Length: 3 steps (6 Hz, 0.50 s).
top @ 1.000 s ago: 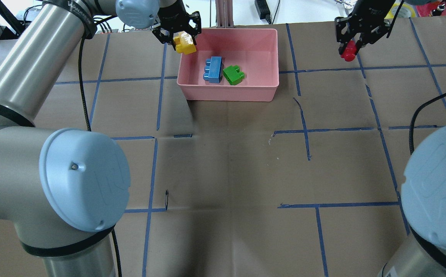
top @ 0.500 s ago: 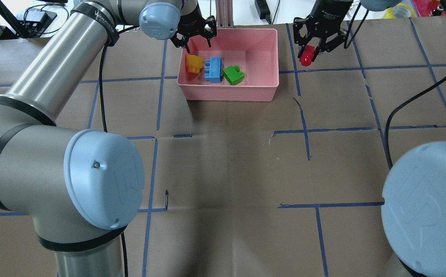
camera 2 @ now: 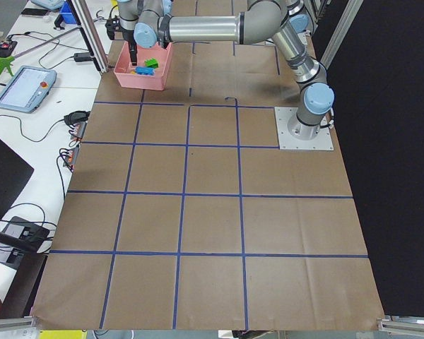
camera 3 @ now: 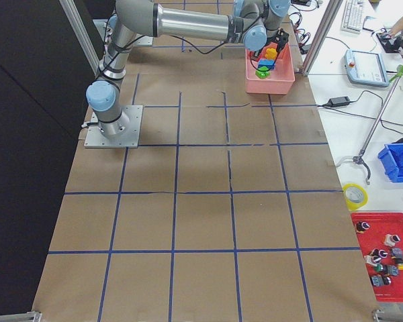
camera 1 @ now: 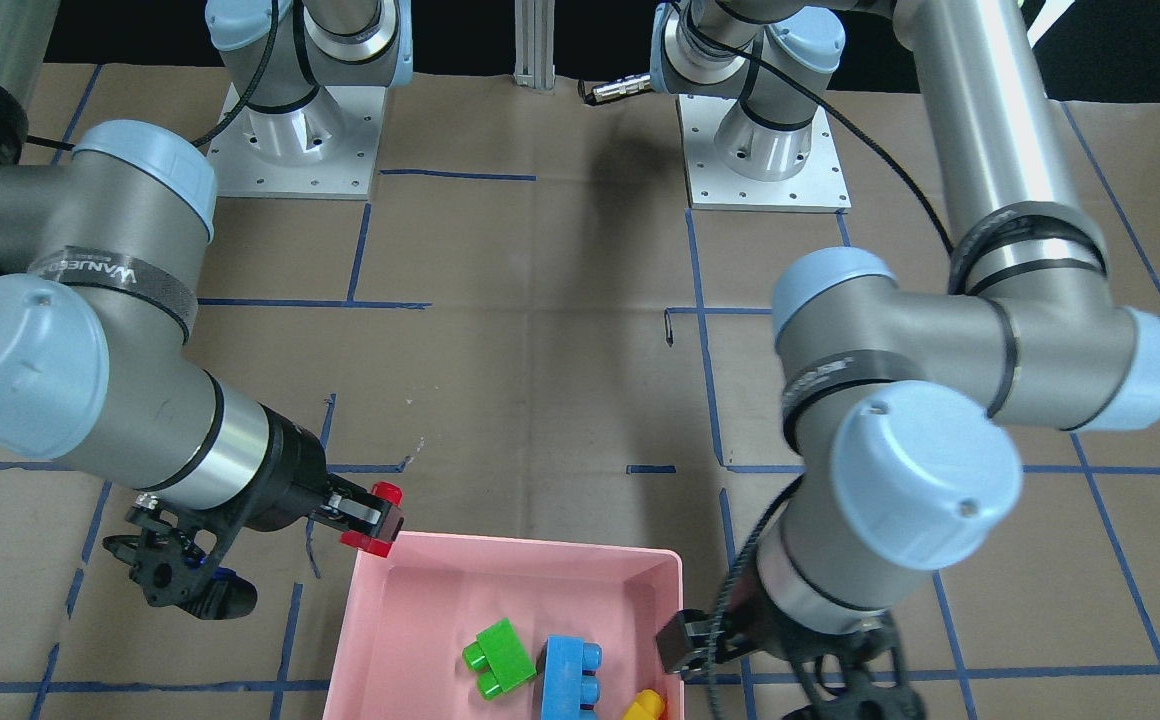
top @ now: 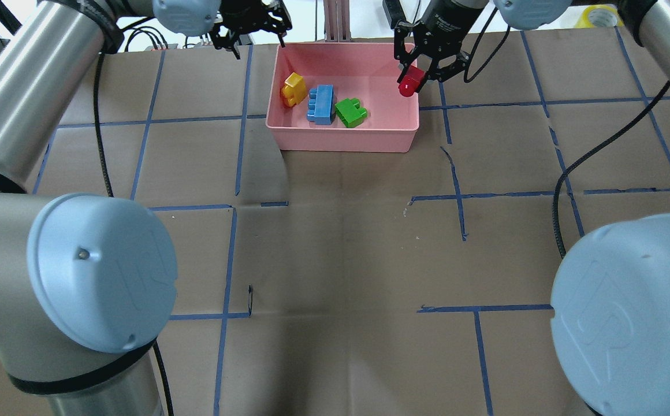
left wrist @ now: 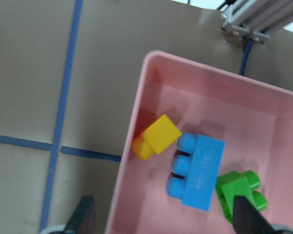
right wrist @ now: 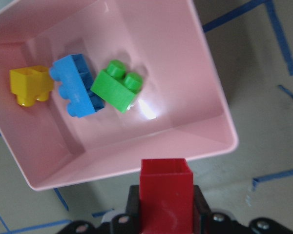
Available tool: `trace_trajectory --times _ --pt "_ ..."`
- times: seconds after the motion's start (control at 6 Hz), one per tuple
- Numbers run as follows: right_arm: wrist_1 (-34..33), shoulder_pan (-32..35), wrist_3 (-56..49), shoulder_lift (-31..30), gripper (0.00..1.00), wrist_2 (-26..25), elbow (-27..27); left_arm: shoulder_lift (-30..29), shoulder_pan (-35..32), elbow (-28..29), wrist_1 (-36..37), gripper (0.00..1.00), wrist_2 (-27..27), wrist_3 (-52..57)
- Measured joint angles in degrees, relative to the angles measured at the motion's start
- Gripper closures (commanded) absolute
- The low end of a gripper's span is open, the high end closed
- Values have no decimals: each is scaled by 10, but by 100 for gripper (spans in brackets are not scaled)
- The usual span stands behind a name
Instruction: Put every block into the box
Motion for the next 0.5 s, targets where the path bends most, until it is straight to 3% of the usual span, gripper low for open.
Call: trace_trajectory --times 0.17,0.33,0.5 --pt "-76 20 48 21 85 10 0 29 30 -22 -19 0 0 43" --pt "-153 38 86 45 19 12 1 66 46 -60 -27 0 1 75" --pt "-201 51 99 66 1 10 2 116 51 -112 -30 0 3 92"
